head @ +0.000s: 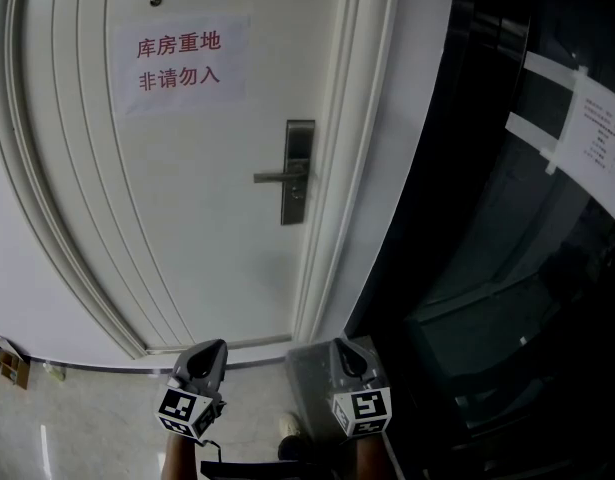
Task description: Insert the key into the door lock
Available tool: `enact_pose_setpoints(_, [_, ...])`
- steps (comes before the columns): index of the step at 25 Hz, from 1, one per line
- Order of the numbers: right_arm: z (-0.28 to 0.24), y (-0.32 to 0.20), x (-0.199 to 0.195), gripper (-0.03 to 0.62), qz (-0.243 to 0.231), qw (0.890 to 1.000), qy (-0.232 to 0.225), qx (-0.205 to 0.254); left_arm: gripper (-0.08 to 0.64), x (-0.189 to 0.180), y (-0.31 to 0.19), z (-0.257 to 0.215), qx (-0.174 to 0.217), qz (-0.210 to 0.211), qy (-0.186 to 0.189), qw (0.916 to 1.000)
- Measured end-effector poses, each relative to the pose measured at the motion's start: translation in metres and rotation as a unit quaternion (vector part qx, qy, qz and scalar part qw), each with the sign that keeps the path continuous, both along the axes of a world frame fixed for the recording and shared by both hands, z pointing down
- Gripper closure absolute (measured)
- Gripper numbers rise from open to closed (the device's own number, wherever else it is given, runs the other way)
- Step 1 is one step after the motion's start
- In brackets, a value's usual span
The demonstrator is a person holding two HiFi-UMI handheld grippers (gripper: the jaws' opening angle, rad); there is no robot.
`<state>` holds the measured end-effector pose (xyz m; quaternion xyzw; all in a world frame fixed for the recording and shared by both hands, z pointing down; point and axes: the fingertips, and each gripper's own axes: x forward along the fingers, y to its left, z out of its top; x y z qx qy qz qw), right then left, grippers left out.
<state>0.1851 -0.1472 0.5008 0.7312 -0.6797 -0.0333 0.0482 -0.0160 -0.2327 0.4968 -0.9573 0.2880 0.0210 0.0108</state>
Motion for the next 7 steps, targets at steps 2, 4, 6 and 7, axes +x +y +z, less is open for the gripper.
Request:
enact_pose_setpoints(2, [0.0006,-0.0013,-0.0006,0.592,0.000,1.000,-0.001,-0.002,0.557,-0.0008,-0.0003,0.0000,0.000,0.000,-0.001,1.0000])
enact_pose_setpoints(4, [0.0008,-0.0016,-0.0012,0.592,-0.001,1.000,-0.004,-0.002,0.557,-0.0015,-0.0002,0.0000,0.000,0.000,-0.001,1.0000])
enact_pose_setpoints(6, [0.0008,-0.0016,-0.0021,0.592,-0.002,1.000,-0.004,-0.002,0.557,-0.0023,0.0002,0.0002,0.000,0.000,-0.001,1.0000])
enact_pose_setpoints(7, [0.0008,-0.0016,-0.0026,0.592,-0.002,1.000,-0.004,-0.002,0.557,-0.0027,0.0004,0.0003,0.000,0.000,-0.001,1.0000])
